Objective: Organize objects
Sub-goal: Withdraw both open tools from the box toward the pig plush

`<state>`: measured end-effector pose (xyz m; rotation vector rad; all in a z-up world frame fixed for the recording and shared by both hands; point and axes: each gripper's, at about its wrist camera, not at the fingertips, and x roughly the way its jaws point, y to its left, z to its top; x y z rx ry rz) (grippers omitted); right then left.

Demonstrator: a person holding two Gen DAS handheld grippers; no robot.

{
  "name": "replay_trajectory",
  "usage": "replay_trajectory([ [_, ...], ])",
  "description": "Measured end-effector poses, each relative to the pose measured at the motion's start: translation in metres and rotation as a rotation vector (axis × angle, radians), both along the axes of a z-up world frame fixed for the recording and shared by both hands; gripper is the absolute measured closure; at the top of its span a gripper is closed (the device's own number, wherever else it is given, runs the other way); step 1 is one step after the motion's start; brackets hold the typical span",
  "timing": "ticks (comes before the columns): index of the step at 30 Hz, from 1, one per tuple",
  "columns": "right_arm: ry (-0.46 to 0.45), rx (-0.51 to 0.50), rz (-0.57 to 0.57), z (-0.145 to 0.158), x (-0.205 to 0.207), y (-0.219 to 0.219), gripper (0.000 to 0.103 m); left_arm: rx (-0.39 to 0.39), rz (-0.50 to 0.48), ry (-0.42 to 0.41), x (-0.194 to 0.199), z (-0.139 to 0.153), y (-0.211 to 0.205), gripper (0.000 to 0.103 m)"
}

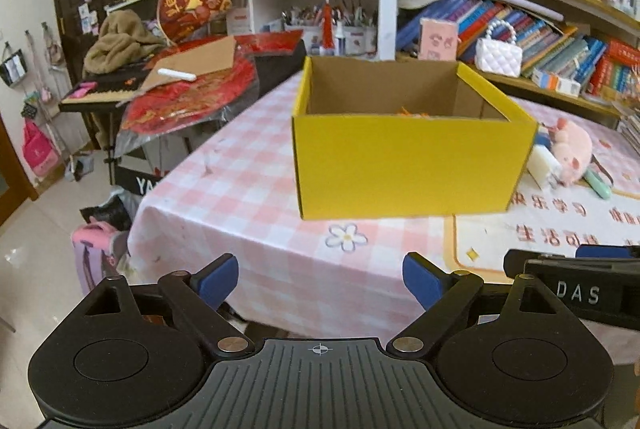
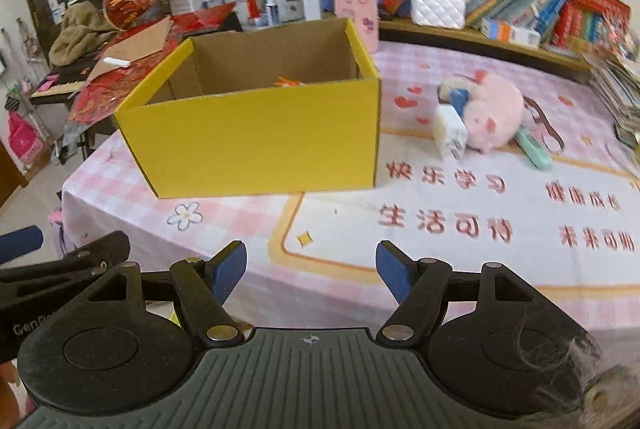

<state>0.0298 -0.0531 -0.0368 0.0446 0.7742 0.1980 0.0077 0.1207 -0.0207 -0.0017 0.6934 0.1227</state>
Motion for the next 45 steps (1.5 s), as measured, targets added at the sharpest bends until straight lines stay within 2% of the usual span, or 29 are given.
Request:
replay_trajectory([
  [10, 0.053, 0.001, -0.085, -0.006, -0.015, -0.017, 0.031, -0.031, -0.079, 0.048, -0.003, -0.007, -0.014, 0.011],
  [25, 0.051, -0.024, -0.244, -0.005, -0.020, -0.066, 0.029, -0.049, -0.215, 0.053, 0.015, -0.008, -0.061, 0.011],
  [35, 0.034, -0.025, -0.320, 0.002, -0.004, -0.118, 0.029, -0.037, -0.289, 0.024, 0.042, 0.001, -0.113, 0.011],
  [45, 0.014, -0.018, -0.367, 0.010, 0.031, -0.172, 0.029, -0.025, -0.337, 0.001, 0.080, 0.006, -0.168, 0.011],
])
